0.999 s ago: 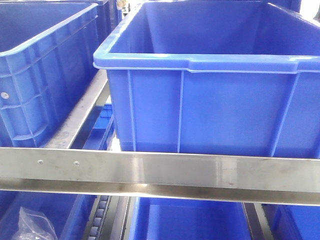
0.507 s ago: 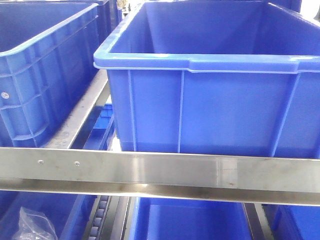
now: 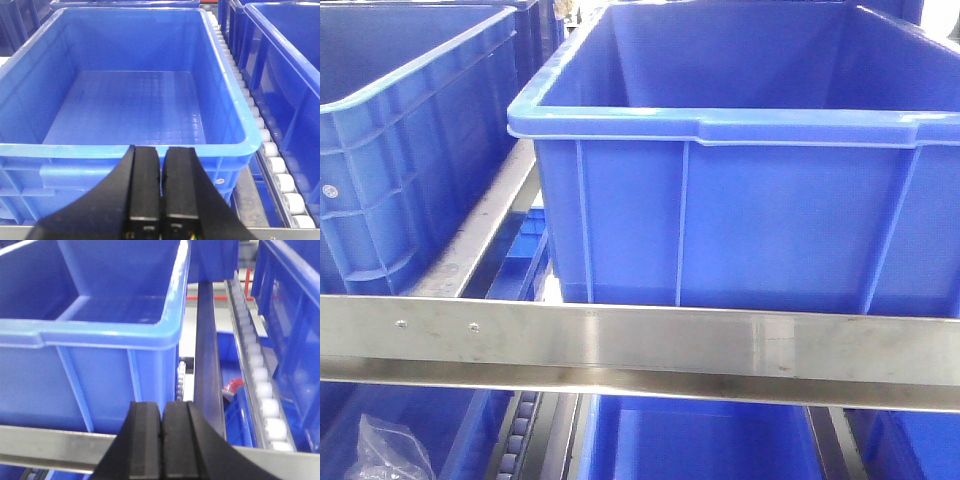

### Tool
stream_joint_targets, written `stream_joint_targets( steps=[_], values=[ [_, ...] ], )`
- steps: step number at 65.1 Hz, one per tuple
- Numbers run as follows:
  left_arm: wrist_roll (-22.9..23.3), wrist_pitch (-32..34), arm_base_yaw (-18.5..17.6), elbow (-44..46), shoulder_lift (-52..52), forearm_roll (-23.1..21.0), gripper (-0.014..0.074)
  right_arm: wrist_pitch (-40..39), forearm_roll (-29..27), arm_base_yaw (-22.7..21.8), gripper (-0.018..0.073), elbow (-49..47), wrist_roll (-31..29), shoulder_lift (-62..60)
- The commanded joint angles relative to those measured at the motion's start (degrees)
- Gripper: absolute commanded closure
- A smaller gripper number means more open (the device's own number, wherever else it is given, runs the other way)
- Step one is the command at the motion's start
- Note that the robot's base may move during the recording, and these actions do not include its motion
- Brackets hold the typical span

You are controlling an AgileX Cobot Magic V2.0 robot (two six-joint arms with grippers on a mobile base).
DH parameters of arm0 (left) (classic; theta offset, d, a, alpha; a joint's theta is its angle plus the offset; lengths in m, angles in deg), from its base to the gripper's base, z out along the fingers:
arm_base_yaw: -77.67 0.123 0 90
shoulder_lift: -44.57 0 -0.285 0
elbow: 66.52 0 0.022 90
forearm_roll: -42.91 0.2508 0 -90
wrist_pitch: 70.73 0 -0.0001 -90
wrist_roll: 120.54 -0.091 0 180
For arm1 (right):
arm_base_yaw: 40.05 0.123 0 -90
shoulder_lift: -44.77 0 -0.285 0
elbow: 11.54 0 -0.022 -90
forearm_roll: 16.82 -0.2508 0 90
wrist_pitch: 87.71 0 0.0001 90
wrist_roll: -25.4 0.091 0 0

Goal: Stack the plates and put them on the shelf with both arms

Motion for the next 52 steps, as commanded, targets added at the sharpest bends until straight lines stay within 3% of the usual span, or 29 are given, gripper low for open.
stream_joint_targets(
  steps=[1, 52],
  values=[
    [0.31, 4.86, 0.07, 1.70, -0.26, -0.13, 0.0513, -4.21, 0.30, -0.28, 0.0505, 0.05, -0.42, -1.15],
    [0.31, 5.23, 0.18, 0.10, -0.19, 0.00, 0.0513, -4.27, 0.30, -0.28, 0.0505, 0.05, -0.42, -1.15]
  ],
)
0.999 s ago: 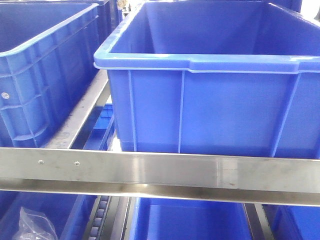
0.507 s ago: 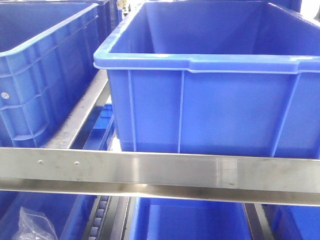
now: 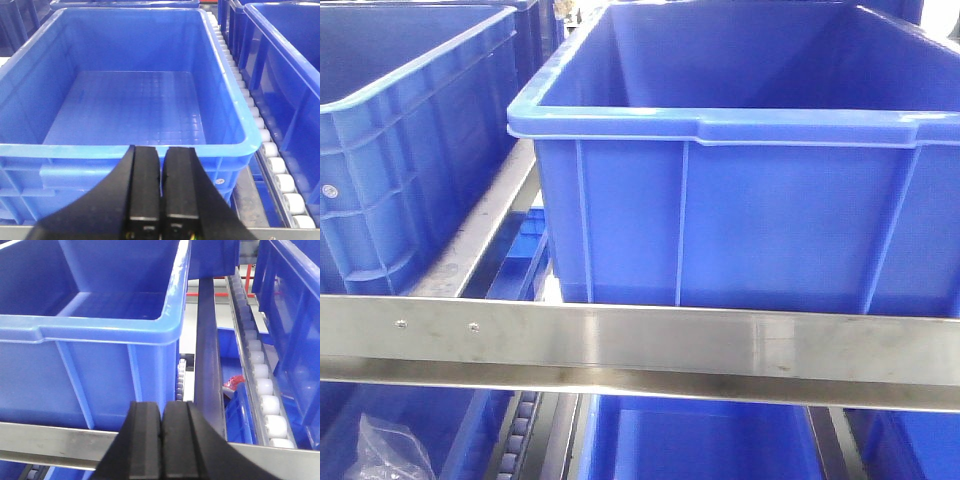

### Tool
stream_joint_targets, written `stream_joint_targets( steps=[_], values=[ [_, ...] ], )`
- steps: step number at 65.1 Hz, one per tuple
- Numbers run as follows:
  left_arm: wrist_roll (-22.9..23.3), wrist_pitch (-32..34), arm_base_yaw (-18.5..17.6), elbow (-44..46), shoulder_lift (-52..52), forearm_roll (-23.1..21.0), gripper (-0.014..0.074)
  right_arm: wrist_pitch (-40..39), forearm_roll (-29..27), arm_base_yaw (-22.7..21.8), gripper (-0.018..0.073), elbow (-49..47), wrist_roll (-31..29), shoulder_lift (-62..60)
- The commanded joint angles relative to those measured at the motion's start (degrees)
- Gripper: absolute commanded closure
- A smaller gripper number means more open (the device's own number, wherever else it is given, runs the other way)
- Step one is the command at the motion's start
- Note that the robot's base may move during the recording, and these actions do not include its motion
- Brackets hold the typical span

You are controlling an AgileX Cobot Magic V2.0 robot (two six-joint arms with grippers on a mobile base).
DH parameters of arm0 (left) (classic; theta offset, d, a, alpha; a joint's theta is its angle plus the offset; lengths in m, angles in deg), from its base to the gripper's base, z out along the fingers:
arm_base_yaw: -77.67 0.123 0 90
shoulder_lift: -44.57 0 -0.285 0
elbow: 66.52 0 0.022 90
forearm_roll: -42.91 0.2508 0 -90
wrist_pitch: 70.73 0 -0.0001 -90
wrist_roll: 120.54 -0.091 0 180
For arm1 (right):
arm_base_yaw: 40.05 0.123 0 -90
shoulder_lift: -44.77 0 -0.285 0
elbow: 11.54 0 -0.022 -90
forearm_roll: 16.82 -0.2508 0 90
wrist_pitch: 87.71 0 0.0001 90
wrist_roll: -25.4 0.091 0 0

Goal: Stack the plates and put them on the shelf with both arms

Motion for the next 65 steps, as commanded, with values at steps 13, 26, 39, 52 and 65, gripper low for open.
stream_joint_targets(
  steps=[13, 26, 39, 52, 65],
  values=[
    [0.21, 12.72, 0.31, -8.09, 8.18, 2.86, 0.0513, -4.61, 0.30, -0.28, 0.0505, 0.05, -0.42, -1.15],
    [0.21, 12.08, 0.31, -15.02, 15.49, 3.82, 0.0513, -4.61, 0.30, -0.28, 0.0505, 0.05, -0.42, -1.15],
    [0.21, 9.17, 0.31, -18.74, 21.85, 3.82, 0.0513, -4.61, 0.30, -0.28, 0.0505, 0.05, -0.42, -1.15],
    [0.21, 6.19, 0.31, -18.74, 26.49, 3.82, 0.0513, -4.61, 0.30, -0.28, 0.0505, 0.05, -0.42, -1.08],
    [0.21, 6.50, 0.31, -18.74, 26.46, 3.82, 0.0513, -4.61, 0.30, -0.28, 0.0505, 0.05, -0.42, -1.08]
  ],
)
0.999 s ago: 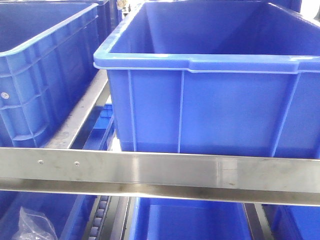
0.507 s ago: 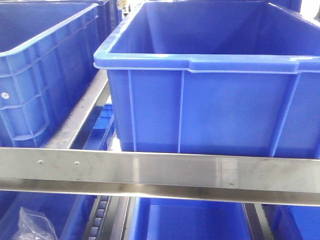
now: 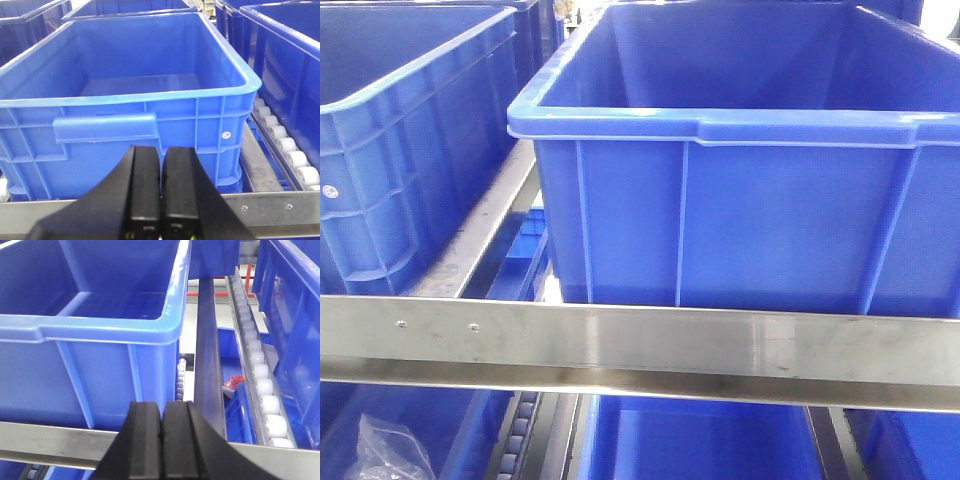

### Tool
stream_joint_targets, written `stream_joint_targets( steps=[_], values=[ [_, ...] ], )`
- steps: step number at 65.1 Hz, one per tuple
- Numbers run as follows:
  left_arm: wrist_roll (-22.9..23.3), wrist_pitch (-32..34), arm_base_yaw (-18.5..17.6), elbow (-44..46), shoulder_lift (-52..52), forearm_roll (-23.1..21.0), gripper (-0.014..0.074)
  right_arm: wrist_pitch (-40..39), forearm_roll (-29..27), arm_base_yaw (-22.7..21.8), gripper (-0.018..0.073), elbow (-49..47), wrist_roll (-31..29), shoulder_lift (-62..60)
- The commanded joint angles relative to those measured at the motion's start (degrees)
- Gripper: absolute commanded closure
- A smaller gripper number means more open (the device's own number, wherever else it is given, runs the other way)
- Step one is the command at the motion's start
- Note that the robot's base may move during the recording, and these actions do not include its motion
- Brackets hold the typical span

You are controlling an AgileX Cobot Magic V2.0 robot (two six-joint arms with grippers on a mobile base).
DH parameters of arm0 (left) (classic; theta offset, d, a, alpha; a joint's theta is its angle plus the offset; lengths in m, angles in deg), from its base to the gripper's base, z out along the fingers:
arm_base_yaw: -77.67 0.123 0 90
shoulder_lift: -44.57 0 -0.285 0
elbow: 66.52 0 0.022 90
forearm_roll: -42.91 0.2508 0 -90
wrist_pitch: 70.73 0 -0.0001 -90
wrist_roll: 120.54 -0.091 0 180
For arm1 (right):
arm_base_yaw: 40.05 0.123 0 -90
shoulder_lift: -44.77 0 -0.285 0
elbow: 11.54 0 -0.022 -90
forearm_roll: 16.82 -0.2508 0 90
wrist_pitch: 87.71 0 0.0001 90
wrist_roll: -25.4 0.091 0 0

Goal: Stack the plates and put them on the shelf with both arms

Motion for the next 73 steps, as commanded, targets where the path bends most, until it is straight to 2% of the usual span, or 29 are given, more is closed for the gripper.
stream_joint_targets(
  steps=[1, 73],
  values=[
    [0.21, 4.92, 0.02, -0.14, 1.29, -0.05, 0.0513, -4.70, 0.30, -0.28, 0.0505, 0.05, -0.31, -1.08],
    [0.21, 6.17, 0.02, -0.14, 1.29, -0.05, 0.0513, -4.70, 0.30, -0.28, 0.0505, 0.05, -0.31, -1.08]
  ],
)
